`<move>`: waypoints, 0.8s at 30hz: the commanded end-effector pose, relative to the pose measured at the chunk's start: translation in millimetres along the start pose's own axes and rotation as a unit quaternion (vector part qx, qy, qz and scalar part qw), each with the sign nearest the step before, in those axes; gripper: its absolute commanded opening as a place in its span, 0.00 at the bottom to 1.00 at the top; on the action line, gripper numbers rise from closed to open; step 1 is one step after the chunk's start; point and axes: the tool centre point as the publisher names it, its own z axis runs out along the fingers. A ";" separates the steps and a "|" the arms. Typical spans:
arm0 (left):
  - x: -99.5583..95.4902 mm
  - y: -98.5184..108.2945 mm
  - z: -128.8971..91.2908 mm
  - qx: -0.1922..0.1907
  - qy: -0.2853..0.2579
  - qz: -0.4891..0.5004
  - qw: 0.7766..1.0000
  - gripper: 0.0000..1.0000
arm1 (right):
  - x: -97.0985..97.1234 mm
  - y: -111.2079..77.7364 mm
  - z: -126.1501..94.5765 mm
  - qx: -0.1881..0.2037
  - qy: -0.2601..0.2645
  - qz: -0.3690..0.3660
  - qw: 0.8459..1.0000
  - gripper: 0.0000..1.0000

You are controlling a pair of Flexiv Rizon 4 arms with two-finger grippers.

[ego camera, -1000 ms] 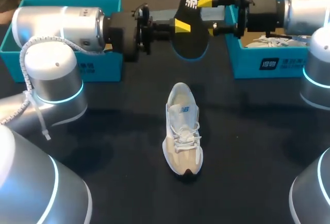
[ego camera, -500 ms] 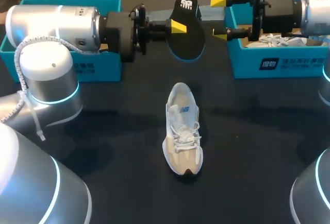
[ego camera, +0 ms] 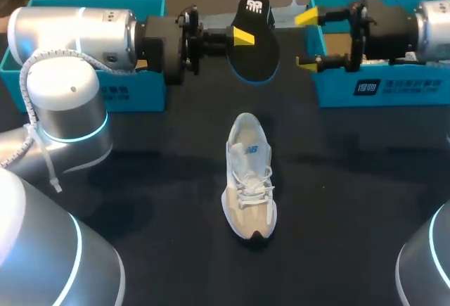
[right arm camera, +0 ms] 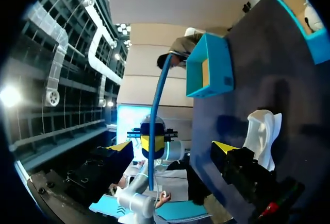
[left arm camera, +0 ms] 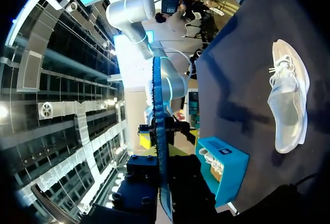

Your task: Take the shoe out of the shoebox, open the shoe tongue, remove and reinsert the insole, then place the shoe into the shoebox

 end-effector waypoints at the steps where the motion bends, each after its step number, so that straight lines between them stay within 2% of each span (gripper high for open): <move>1: -0.2 -1.4 0.2 -0.002 0.001 0.001 1.000 0.00 | 2.2 -10.8 -34.2 -0.001 -0.016 -0.001 1.000 1.00; 10: -0.2 -1.4 0.2 -0.002 0.001 0.001 1.000 0.00 | 3.3 -4.3 -65.1 -0.011 -0.007 -0.007 1.000 1.00; 13: -0.2 -1.4 0.2 -0.002 0.001 0.001 1.000 0.00 | 5.9 -0.4 -64.2 -0.007 0.010 -0.011 1.000 1.00; 20: -0.2 -1.4 0.2 -0.002 0.001 0.001 1.000 0.00 | 5.9 -0.4 -64.2 -0.007 0.010 -0.011 1.000 1.00; 22: -6.4 -6.4 0.7 0.021 0.005 -0.050 0.999 0.00 | 5.9 -0.4 -64.2 -0.007 0.010 -0.011 1.000 1.00; 24: -9.0 -10.1 2.9 0.036 0.046 -0.108 0.992 0.00 | 5.9 -0.4 -64.2 -0.007 0.010 -0.011 1.000 1.00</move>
